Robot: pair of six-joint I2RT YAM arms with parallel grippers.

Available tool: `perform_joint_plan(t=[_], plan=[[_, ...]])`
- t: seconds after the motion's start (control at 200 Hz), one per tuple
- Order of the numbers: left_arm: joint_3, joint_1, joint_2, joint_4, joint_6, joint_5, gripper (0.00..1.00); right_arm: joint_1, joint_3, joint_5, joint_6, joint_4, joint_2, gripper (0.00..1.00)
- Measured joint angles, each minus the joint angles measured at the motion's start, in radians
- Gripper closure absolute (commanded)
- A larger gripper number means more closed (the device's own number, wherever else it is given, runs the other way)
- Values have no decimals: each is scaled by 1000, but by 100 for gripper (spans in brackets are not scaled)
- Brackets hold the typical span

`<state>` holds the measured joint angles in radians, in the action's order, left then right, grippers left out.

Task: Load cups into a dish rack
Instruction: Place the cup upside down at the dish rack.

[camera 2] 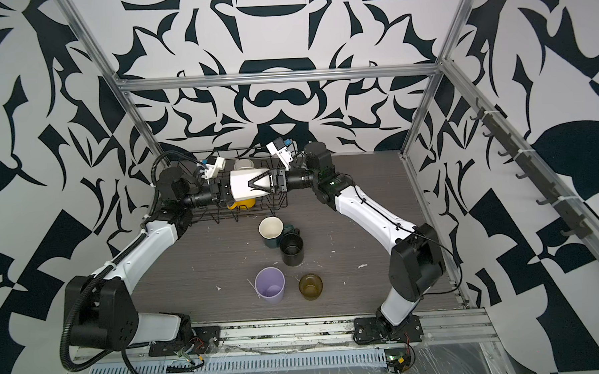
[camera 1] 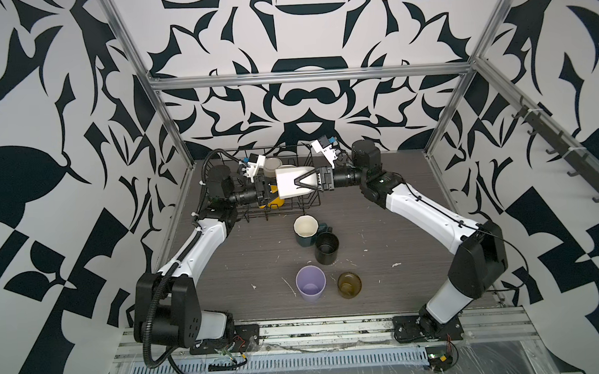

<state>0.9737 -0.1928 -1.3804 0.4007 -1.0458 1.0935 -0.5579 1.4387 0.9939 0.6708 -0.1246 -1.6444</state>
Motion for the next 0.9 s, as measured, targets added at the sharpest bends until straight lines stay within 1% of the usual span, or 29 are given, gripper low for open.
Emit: perform_joint_plan(t=[0.065, 0.115, 0.485, 0.58, 0.675, 0.9], plan=[[0, 0, -1, 0, 0, 3, 100, -1, 1, -7, -5, 10, 3, 99], [0, 0, -1, 0, 0, 3, 97, -2, 3, -10, -7, 19, 5, 100], [3, -2, -7, -1, -1, -2, 86, -6, 8, -33, -16, 40, 8, 100], [10, -5, -13, -8, -5, -22, 77, -9, 13, -63, -26, 45, 8, 100], [20, -9, -18, -29, -3, -46, 63, -16, 13, -95, -37, 62, 8, 100], [37, -10, -18, -65, 6, -74, 48, -13, 13, -123, -48, 88, 11, 100]])
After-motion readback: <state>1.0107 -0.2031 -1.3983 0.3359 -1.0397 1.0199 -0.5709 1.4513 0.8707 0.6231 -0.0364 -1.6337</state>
